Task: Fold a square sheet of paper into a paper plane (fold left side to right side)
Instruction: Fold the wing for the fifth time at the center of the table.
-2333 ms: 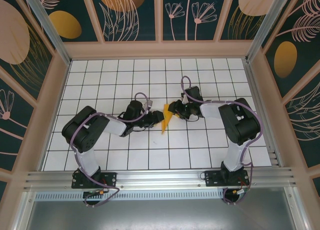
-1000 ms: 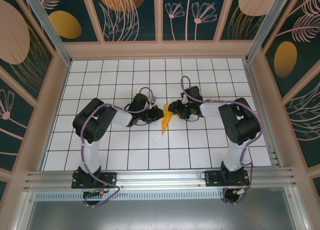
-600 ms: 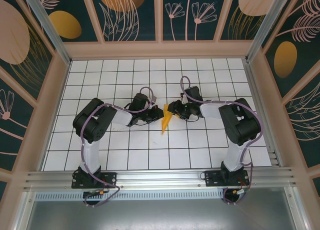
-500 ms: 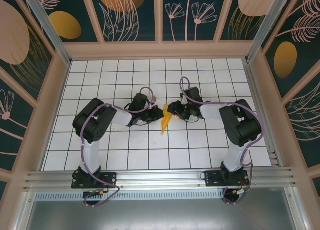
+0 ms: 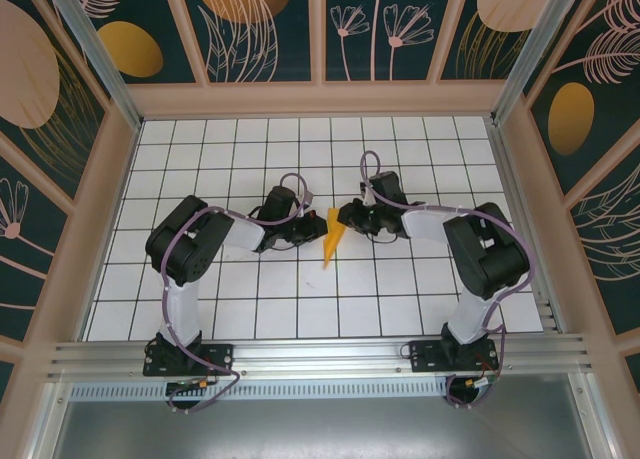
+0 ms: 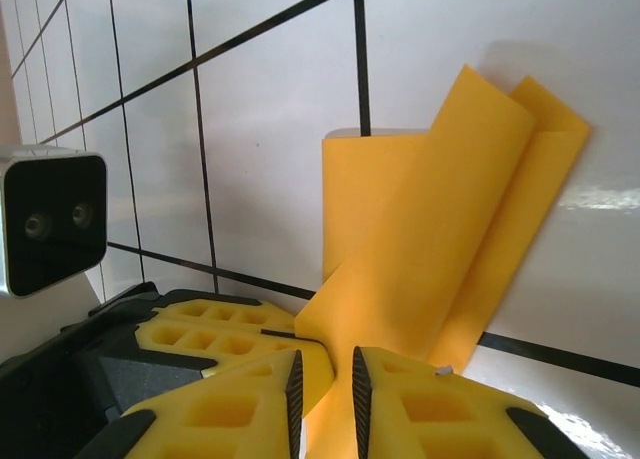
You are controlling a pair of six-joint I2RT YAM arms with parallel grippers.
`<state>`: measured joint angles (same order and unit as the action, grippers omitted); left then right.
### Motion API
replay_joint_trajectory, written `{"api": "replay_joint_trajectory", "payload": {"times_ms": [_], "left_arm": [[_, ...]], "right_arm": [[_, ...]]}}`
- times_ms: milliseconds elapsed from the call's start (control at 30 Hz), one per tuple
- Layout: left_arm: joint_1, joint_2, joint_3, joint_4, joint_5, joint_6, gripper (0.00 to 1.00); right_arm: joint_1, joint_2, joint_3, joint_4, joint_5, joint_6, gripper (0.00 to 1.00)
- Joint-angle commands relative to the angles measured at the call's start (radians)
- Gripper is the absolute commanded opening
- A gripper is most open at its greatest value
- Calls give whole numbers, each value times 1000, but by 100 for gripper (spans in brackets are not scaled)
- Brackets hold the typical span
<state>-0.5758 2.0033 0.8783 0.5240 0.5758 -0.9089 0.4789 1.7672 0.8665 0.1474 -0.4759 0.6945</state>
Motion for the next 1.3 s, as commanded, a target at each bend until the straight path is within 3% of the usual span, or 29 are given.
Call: {"api": "replay_joint_trajectory", "payload": {"times_ms": [0,500,700,900,1000,1267], "left_arm": [[7,38,-8,-67,-71,37,3],[7,38,1,-118,-126,62,1],[8,-3,0,-134,-123,68,10],[10,-123,-16,-208,-155,99,27],[10,-201,-59,-221,-164,106,29],[-44,-379,-201,-63,-10,56,29]], "right_arm": [[11,41,30,16,-5,6,23],[19,132,80,-84,61,-35,22],[19,174,75,-135,90,-23,22],[17,196,51,-143,104,-9,20],[15,197,44,-140,106,-8,20],[13,196,47,-132,105,-7,20]]}}
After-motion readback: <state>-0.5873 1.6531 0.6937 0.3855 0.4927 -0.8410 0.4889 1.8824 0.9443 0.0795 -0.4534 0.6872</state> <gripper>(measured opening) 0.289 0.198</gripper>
